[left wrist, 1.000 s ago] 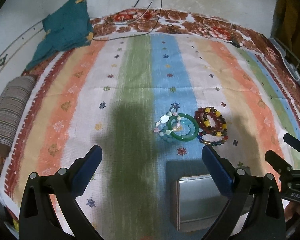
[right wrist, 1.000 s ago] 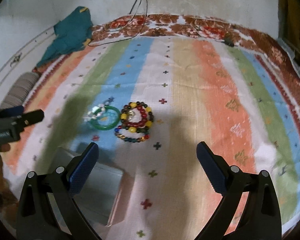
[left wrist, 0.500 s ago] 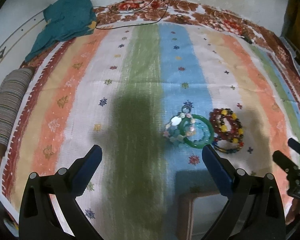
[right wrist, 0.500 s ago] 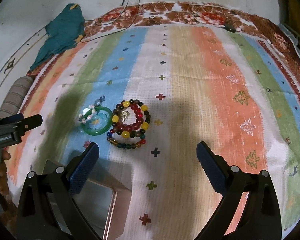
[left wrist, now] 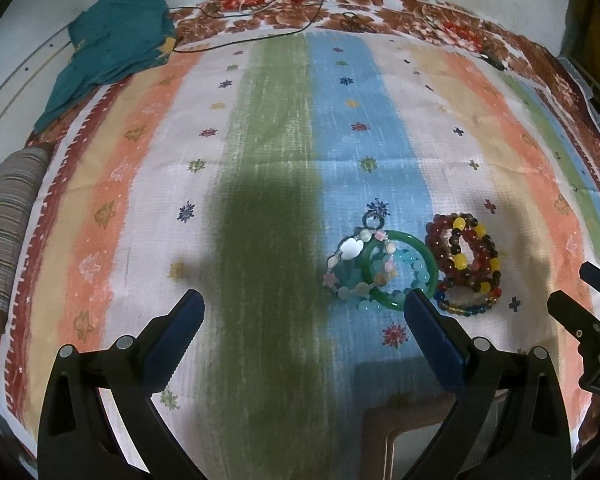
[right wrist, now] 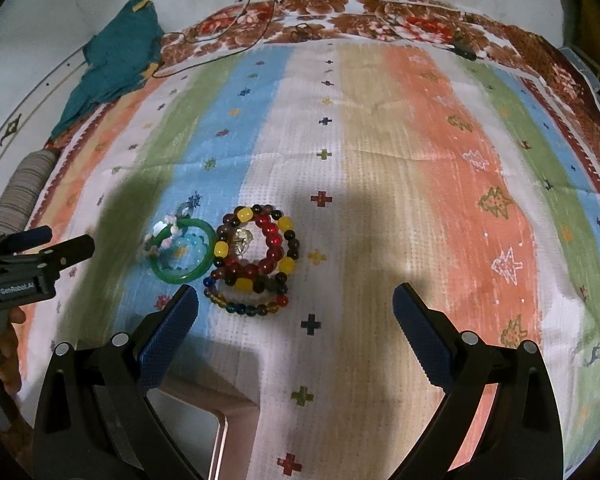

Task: Organize jewelry
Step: 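Grasp the white-pink bead bracelet with left tool while right grasps yellow-black bracelet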

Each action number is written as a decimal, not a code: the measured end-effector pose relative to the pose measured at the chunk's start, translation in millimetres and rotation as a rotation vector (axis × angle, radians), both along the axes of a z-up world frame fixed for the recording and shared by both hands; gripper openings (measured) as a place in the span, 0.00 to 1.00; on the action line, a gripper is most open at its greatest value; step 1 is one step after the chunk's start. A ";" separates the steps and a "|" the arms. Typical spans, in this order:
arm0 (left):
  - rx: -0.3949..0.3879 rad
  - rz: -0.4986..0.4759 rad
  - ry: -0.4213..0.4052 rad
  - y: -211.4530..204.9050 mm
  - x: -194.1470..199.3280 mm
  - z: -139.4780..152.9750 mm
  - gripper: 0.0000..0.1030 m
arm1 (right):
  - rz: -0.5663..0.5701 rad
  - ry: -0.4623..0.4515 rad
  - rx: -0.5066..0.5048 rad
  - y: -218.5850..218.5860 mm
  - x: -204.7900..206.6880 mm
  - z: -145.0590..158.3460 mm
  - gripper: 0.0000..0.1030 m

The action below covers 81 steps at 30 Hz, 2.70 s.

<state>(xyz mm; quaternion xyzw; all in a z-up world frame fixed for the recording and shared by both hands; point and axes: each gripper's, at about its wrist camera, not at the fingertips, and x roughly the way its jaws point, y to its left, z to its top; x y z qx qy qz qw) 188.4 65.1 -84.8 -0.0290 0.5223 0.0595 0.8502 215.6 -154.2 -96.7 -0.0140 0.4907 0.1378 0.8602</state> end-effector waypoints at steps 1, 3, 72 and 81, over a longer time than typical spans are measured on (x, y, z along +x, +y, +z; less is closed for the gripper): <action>0.000 -0.001 0.003 0.0 1.9 -1.6 0.95 | -0.002 0.003 0.000 0.5 1.8 -1.0 0.96; -0.003 -0.001 0.011 0.9 5.1 -5.2 0.95 | -0.005 0.009 0.000 0.7 4.9 -3.4 0.96; 0.056 -0.051 0.125 27.8 58.1 -77.9 0.11 | -0.007 0.089 -0.084 10.7 66.7 -69.9 0.12; 0.043 -0.044 0.096 25.4 51.5 -65.7 0.10 | -0.011 0.082 -0.090 11.7 57.4 -62.0 0.12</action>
